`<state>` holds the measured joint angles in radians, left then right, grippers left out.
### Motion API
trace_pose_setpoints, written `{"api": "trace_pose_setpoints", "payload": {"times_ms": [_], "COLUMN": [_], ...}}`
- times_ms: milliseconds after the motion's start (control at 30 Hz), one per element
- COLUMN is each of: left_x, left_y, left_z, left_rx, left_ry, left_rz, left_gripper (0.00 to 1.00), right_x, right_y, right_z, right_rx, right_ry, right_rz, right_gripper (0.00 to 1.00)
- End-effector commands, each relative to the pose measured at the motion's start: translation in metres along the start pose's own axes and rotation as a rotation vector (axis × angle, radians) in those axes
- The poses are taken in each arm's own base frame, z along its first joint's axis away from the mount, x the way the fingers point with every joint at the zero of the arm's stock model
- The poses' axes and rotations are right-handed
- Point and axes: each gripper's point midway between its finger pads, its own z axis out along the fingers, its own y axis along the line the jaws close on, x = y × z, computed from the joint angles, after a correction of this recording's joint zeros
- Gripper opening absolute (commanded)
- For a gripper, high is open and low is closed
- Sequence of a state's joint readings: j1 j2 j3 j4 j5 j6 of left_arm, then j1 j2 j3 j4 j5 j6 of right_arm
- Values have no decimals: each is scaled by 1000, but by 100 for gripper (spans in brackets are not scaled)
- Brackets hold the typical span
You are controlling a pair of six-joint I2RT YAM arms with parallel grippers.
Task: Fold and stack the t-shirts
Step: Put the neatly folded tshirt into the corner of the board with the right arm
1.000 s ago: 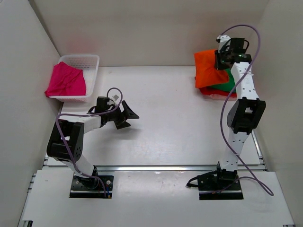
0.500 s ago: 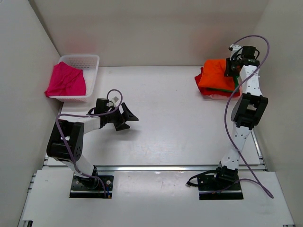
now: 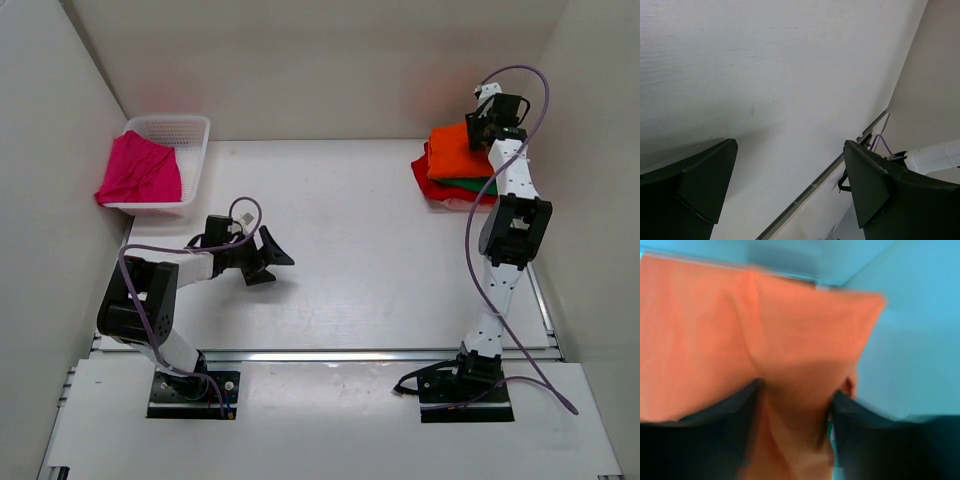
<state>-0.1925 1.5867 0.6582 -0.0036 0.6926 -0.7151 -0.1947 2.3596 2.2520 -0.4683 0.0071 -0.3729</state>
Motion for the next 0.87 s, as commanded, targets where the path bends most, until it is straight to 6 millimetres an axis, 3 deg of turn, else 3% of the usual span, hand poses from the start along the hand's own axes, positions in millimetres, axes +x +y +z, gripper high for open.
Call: {"api": "trace_pose_setpoints", "payload": {"times_ms": [0, 33, 100, 167, 233, 267, 300, 333, 367, 400, 433, 467, 500, 600, 633, 700, 733, 800, 833], "left_x": [1, 0, -1, -9, -17, -14, -17, -27, -22, -25, -29, -27, -28, -33, -34, -28, -27, -26, -30], "left_y": [-13, -15, -15, -11, -10, -2, -3, -4, 0, 0, -4, -2, -6, -19, -28, -37, -38, -39, -36], "left_z": [-7, -7, -8, -13, -20, -23, -27, -30, -32, -38, -42, -45, -49, -64, -69, -79, -85, -94, -100], "left_rx": [36, 36, 13, -35, -73, -116, -144, -171, -195, -206, -203, -212, -202, -245, -248, -238, -222, -239, -271], "left_ry": [-16, -16, -19, -49, -63, -47, -39, -54, -32, -37, -55, -53, -60, -108, -126, -145, -151, -176, -209], "left_rz": [55, 61, 64, 56, 95, 93, 135, 193, 199, 220, 226, 214, 223, 297, 352, 407, 469, 484, 490], "left_gripper": [99, 98, 98, 99, 98, 99, 99, 99, 99, 99, 99, 99, 99, 99, 99, 99, 98, 99, 98], "right_x": [-41, -46, -55, -59, -77, -70, -85, -89, -82, -87, -90, -84, -82, -46, -46, -16, -15, 15, 16], "right_y": [-34, -34, -54, -60, -73, -66, -70, -60, -43, -33, -27, -13, -3, 45, 61, 96, 101, 133, 141], "right_z": [-14, -18, -40, -60, -106, -110, -137, -155, -157, -178, -194, -200, -201, -210, -219, -226, -238, -245, -257], "right_rx": [218, 240, 364, 437, 520, 509, 513, 483, 444, 388, 354, 303, 287, 231, 208, 165, 148, 74, 26], "right_ry": [-108, -113, -113, -118, -163, -151, -197, -223, -211, -231, -237, -190, -169, -10, -26, 1, -23, 12, -2], "right_rz": [-58, -66, -42, -24, 13, 39, 67, 103, 125, 170, 190, 220, 224, 178, 159, 140, 151, 166, 184], "right_gripper": [62, 77, 95, 99, 99, 99, 99, 99, 99, 72, 61, 99, 99, 99, 100, 99, 99, 99, 99]}}
